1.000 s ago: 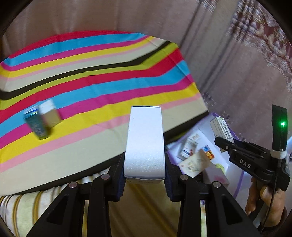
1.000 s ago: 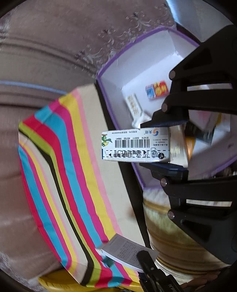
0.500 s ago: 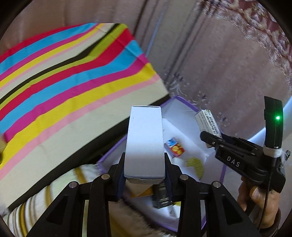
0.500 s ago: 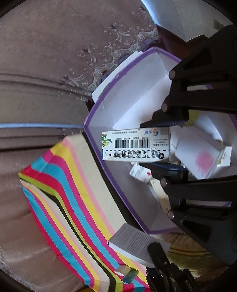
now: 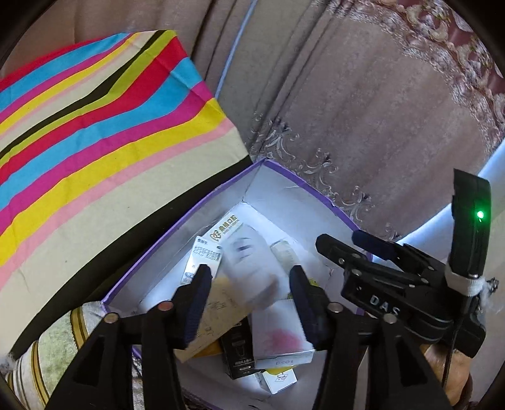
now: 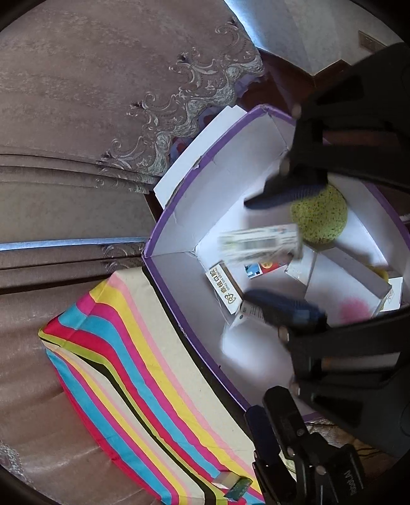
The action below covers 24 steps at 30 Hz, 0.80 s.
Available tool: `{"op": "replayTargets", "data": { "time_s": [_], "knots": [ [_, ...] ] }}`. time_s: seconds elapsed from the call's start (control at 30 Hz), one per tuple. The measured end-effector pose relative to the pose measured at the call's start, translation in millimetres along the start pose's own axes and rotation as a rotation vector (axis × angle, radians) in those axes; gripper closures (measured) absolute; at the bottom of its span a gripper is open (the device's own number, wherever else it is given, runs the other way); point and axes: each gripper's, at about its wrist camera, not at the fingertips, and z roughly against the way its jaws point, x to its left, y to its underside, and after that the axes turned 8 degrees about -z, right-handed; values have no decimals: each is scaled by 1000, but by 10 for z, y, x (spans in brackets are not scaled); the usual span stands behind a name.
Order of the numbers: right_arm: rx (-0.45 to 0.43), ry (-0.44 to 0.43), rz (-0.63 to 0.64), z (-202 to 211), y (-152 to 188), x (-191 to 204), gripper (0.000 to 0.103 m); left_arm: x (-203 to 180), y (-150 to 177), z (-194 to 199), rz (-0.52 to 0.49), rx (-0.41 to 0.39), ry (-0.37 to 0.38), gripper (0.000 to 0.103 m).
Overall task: Organize objects
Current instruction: 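Open both tools to drop the items into the purple-rimmed box, then move both open tools back toward the last boxes on the striped cloth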
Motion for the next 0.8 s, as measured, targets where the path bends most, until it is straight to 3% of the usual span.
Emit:
{"op": "replayTargets", "data": {
  "time_s": [0.37, 0.8],
  "knots": [
    [-8, -29, 35, 79, 8, 161, 31, 226, 85, 213, 71, -35, -27, 48],
    [9, -74, 128, 161, 90, 595, 25, 825, 349, 785, 187, -118, -153, 46]
  ]
}}
